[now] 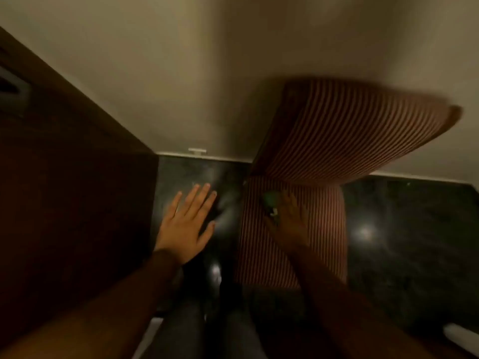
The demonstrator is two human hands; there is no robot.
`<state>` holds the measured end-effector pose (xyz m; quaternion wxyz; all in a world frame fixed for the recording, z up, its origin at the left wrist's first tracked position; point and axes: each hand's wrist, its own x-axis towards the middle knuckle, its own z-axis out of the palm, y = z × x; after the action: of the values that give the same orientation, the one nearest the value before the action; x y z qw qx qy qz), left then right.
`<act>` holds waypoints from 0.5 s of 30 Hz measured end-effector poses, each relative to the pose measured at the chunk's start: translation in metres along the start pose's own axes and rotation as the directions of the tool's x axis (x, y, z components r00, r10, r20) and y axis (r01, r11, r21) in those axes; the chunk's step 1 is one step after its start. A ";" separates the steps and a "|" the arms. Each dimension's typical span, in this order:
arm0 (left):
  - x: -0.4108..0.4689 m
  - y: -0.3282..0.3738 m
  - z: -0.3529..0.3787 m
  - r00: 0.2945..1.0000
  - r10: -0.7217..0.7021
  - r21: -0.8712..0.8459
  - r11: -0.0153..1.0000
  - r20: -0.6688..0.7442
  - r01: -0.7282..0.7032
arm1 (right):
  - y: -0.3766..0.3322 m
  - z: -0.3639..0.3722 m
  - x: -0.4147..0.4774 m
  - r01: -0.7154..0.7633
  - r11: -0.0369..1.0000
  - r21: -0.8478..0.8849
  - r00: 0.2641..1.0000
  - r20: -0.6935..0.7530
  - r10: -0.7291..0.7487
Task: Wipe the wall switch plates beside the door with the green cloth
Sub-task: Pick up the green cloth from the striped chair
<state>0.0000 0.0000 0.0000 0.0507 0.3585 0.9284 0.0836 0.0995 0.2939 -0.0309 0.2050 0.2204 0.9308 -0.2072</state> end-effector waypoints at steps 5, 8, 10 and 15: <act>0.006 0.002 0.053 0.995 -0.074 0.004 0.997 0.069 0.074 | 0.029 0.048 0.058 0.002 0.996 -0.092 0.990 0.139 0.011; 0.009 -0.001 0.071 0.995 -0.085 -0.006 0.996 0.058 0.085 | 0.041 0.070 0.071 0.040 0.996 -0.079 0.986 0.165 -0.026; 0.013 -0.002 0.075 0.991 -0.105 0.013 0.994 0.079 0.105 | 0.046 0.075 0.079 0.005 1.000 0.008 0.988 0.153 -0.007; 0.031 -0.004 0.062 0.985 -0.156 0.022 0.988 0.079 0.154 | 0.041 0.067 0.080 -0.043 0.995 0.095 0.986 0.164 0.027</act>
<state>-0.0157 0.0254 -0.0629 0.0916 0.2886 0.9513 0.0577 0.0735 0.3213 -0.1362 0.2726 0.2289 0.8957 -0.2664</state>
